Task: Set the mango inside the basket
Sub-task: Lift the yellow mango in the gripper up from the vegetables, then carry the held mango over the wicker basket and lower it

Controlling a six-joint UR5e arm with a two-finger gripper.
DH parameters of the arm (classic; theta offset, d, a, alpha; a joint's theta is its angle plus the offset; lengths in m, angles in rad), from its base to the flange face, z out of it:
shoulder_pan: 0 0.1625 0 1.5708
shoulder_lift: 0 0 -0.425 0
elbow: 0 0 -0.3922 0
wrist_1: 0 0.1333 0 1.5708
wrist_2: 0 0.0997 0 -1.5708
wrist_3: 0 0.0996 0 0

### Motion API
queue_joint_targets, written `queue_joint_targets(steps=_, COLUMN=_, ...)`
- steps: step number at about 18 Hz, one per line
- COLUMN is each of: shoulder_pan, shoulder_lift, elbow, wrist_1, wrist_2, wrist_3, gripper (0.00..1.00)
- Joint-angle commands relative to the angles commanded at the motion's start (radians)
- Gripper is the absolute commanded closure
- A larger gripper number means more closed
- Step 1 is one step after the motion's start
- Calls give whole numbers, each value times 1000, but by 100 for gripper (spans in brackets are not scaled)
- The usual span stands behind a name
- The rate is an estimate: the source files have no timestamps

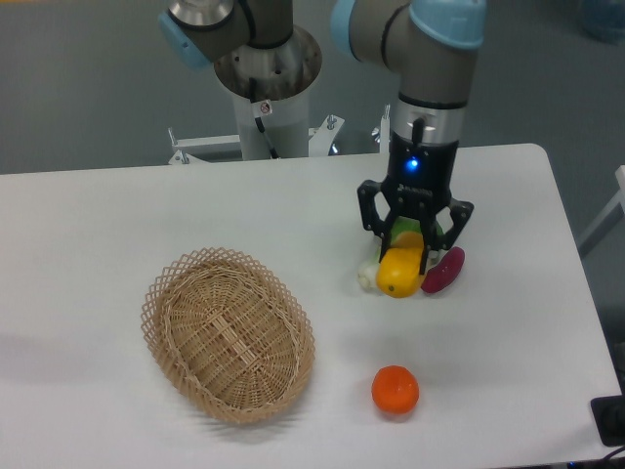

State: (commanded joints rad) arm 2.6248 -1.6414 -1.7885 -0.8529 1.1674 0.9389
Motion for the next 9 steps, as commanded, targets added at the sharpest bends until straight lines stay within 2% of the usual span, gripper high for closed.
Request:
queue_joint_targets(steps=3, shoulder_pan=-66, shoulder_lift=-8, elbow=-3, wrist_1=6, wrist_2=15, wrist_3=-92, gripper=53)
queue_joint_targets(steps=7, shoulder_pan=-201, shoulder_lift=-53, elbow=-2, wrist_1=12, wrist_2=171, wrist_3=-218, gripper=53)
queue_joint_targets(steps=9, shoulder_pan=-262, shoulder_lift=-96, elbow=4, wrist_1=15, wrist_2=233, wrist_3=-297, gripper=53)
